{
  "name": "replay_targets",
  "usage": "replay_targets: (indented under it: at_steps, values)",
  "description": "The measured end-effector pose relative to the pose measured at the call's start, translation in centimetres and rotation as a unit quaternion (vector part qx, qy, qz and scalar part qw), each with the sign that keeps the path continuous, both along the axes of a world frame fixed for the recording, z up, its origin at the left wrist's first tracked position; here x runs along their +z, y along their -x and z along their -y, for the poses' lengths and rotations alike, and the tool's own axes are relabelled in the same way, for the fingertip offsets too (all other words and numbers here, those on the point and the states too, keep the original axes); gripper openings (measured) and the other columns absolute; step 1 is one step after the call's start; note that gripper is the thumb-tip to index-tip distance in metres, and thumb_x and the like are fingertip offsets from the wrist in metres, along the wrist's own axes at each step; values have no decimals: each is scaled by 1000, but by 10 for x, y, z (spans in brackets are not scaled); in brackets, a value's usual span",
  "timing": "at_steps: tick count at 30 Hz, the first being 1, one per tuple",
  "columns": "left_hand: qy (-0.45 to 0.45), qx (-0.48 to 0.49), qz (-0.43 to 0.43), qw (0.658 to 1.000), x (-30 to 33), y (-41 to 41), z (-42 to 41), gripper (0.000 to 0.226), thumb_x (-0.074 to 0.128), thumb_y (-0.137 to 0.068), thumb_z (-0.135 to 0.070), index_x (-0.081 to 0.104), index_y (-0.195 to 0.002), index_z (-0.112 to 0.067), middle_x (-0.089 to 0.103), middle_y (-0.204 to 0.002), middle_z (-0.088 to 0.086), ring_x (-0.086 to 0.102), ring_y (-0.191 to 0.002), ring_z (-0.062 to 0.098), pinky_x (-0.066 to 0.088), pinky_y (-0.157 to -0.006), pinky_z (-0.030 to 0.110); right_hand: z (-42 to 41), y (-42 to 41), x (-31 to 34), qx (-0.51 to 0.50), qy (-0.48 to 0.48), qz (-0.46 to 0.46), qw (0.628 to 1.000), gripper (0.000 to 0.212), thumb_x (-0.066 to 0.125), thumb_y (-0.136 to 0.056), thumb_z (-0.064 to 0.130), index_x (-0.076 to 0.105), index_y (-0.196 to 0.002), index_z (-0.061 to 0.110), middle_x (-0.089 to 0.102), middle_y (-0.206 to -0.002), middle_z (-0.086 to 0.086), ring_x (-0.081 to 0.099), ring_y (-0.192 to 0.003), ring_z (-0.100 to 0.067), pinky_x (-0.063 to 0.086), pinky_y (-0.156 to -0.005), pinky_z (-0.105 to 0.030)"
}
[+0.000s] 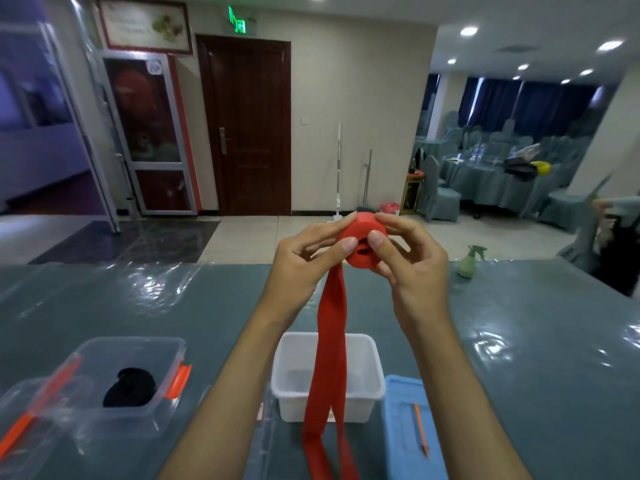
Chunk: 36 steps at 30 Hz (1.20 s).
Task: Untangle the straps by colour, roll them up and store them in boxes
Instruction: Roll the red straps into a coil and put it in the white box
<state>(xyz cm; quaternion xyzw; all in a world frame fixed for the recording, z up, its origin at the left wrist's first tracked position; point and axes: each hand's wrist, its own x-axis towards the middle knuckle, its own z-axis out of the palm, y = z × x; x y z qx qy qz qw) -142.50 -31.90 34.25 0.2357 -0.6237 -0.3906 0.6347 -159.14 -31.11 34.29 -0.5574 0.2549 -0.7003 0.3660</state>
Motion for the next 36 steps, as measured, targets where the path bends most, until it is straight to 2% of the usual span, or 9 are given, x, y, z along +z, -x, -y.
replay_targets:
  at_steps: [4, 6, 9, 13, 19, 24, 28, 31, 36]
  values:
    - [44, 52, 11, 998, 21, -1, -5, 27, 78, -96, -13, 77, -121, -20, 80, -115, -3, 76, -111, 15, 58, -90, 20, -1, 0, 11, 13, 2, 4, 1000, 35, 91, -80, 41, 71, -102, 23, 74, -117, -14, 75, -112, -33, 63, -89, -52]
    - [69, 93, 18, 993, 28, 2, -8, 22, 81, -93, -13, 78, -114, -17, 80, -110, -3, 76, -106, 12, 58, -87, 19, -1, 3, 22, -4, 6, -24, 1000, 35, 93, -77, 41, 68, -95, 26, 76, -114, -7, 77, -109, -29, 65, -86, -48]
    - [62, 83, 20, 994, 34, 0, -8, 24, 80, -93, -12, 78, -117, -13, 80, -112, -1, 76, -109, 13, 58, -90, 20, -1, 8, 38, -20, 26, -55, 998, 31, 89, -84, 34, 71, -107, 27, 77, -113, -3, 77, -108, -26, 66, -81, -41]
    - [50, -5, 93, 994, 45, -11, -8, 44, 76, -97, -11, 68, -139, -22, 77, -127, -3, 72, -121, 14, 56, -98, 22, -1, 9, 48, -12, 25, -7, 1000, 29, 85, -85, 33, 74, -110, 23, 77, -111, -5, 77, -108, -28, 65, -84, -45]
    - [104, 68, 106, 987, 55, -9, -7, 35, 79, -95, -16, 70, -128, -26, 77, -119, -12, 72, -115, 7, 56, -93, 18, 3, 18, 58, 7, -17, -30, 999, 37, 97, -70, 39, 65, -85, 26, 77, -104, -10, 76, -107, -29, 65, -86, -51]
    - [49, 57, 36, 997, 43, 0, -3, 25, 76, -96, -13, 77, -122, -13, 80, -117, -2, 75, -112, 13, 57, -94, 23, 6, 12, 51, -6, -1, -10, 1000, 35, 91, -77, 40, 76, -107, 33, 78, -110, -5, 76, -108, -25, 65, -79, -42]
    - [76, 87, 36, 993, 45, -2, 1, 22, 73, -99, -13, 79, -120, -15, 81, -112, -5, 76, -108, 11, 57, -90, 18, 11, 3, 32, 37, -20, 11, 999, 34, 92, -80, 38, 69, -97, 20, 75, -113, -8, 76, -110, -27, 64, -88, -48]
    - [83, 130, 35, 987, 42, -4, 3, 20, 74, -99, -18, 80, -117, -12, 81, -110, -5, 75, -108, 12, 57, -90, 19, 14, 5, 34, 39, -28, -25, 999, 33, 91, -77, 33, 66, -94, 20, 78, -104, 0, 79, -102, -24, 65, -80, -42]
    - [36, 29, 79, 996, 40, -16, 4, 39, 76, -94, -27, 73, -133, -32, 77, -123, -7, 72, -118, 9, 54, -96, 16, 17, 3, 36, 40, -15, 5, 999, 46, 92, -76, 48, 75, -114, 27, 77, -114, -8, 76, -109, -26, 64, -81, -37]
